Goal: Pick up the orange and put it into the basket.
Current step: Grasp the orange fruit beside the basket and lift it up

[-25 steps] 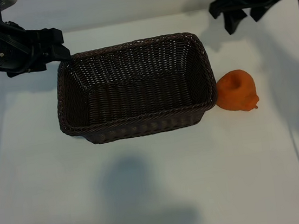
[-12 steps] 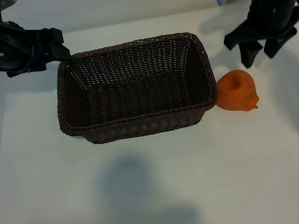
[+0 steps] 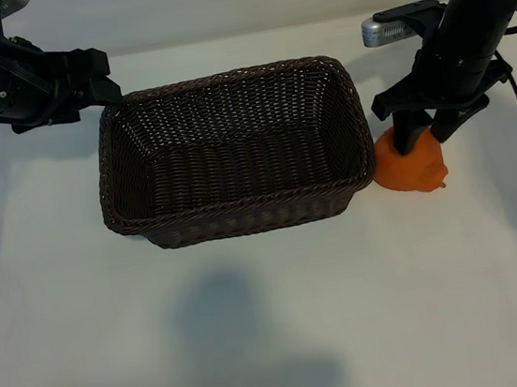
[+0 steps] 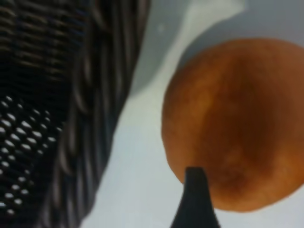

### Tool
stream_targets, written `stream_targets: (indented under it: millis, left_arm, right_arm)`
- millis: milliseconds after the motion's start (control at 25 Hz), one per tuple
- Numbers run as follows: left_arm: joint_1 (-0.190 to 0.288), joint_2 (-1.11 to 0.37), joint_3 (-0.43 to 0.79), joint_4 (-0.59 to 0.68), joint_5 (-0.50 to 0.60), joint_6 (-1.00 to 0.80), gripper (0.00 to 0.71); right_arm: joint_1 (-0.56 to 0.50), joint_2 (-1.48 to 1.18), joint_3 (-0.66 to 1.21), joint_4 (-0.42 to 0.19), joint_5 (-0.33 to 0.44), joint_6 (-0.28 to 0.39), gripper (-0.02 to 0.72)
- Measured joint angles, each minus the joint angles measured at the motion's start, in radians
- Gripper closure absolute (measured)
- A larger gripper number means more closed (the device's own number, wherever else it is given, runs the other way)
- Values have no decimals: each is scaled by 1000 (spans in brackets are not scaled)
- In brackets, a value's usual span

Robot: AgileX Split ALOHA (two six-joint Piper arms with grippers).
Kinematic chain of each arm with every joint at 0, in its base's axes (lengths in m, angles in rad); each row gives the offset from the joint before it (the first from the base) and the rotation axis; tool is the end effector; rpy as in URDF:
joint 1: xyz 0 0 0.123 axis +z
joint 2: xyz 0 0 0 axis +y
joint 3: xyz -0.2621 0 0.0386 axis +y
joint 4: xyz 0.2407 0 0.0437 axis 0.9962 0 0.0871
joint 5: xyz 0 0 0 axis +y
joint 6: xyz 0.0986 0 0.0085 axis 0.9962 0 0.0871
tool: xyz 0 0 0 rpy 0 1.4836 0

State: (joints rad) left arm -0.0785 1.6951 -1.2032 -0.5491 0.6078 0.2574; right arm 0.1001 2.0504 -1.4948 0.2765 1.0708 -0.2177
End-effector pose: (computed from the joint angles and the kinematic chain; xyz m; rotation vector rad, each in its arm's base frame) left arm 0.3558 -0.0576 0.2268 -0.0380 2.5191 -0.4970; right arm 0.3829 0.0623 0.1519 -0.2891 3.0597 0.3742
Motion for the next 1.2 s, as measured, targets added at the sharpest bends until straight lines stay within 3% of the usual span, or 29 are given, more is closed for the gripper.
stream_targets:
  millis: [680, 920, 1080, 1200]
  left_arm:
    - [0, 0, 0, 0, 8, 0, 117]
    - [0, 0, 0, 0, 9, 0, 117]
    - [0, 0, 0, 0, 9, 1, 117]
    - [0, 0, 0, 0, 10, 1, 117]
  right_arm:
    - [0, 0, 19, 12, -73, -37, 191]
    - [0, 0, 76, 11, -114, -43, 229]
    - [0, 0, 84, 7, -120, -39, 364]
    - [0, 0, 84, 7, -124, -33, 546]
